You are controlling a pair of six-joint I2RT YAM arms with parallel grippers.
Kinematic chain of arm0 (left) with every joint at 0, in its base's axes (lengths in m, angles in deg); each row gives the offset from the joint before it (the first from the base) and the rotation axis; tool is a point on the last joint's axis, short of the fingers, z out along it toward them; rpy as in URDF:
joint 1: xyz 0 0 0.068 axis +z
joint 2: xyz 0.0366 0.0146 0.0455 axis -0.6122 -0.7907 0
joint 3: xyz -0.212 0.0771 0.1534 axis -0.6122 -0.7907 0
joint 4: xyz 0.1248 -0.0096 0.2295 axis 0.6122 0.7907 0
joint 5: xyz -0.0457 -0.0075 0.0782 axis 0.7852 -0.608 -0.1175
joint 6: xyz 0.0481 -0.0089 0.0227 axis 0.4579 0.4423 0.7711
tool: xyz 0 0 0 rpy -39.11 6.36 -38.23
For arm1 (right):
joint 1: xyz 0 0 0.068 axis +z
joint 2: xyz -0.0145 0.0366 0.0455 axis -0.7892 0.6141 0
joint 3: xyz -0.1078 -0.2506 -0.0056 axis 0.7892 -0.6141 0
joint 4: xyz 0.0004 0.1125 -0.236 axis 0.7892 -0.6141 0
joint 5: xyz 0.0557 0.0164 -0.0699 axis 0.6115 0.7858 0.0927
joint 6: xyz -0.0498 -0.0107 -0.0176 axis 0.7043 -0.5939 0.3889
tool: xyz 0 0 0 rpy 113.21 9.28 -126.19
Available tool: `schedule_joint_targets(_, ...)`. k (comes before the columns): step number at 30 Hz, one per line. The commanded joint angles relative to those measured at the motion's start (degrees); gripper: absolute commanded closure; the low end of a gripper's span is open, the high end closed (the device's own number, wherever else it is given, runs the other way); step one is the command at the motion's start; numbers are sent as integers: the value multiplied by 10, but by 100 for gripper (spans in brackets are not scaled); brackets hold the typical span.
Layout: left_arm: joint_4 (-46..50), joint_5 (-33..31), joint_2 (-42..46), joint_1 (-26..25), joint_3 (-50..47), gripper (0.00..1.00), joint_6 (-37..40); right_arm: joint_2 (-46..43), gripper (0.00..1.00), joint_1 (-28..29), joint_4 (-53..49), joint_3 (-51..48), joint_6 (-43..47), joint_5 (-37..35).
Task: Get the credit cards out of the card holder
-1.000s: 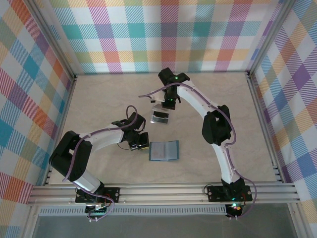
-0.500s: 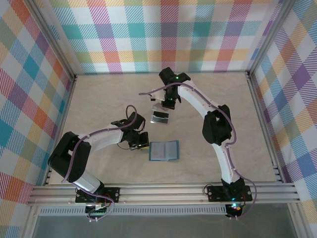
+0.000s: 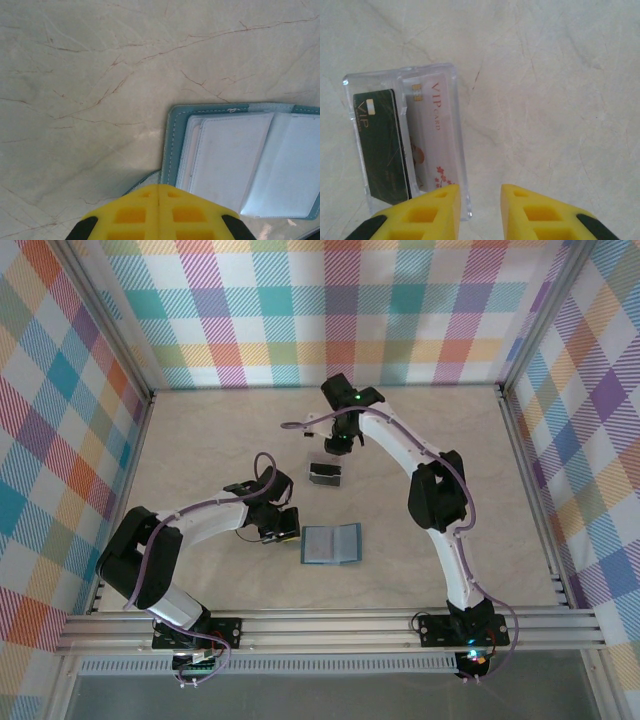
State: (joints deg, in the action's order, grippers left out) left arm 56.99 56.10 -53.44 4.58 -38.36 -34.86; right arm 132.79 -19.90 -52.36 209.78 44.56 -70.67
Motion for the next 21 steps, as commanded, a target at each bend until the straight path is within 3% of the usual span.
schedule_joint_targets(1, 17, 0, 19, 6, 9, 94, 9, -11, 70, -4, 22, -10, -31, 29)
schedule_joint_targets(4, 19, -1, 20, 6, 10, 94, 9, -22, 64, -4, 37, -30, -50, 67)
schedule_joint_targets(9, 15, -1, 7, 6, 22, 94, 13, -51, 60, -4, 86, -71, -120, 46)
schedule_joint_targets(16, 15, 22, -8, 6, 27, 95, 22, -175, 53, -3, 179, -216, -319, 83)
schedule_joint_targets(21, 13, 22, -22, 6, 17, 95, 30, -239, 60, 2, 192, -304, -457, 131)
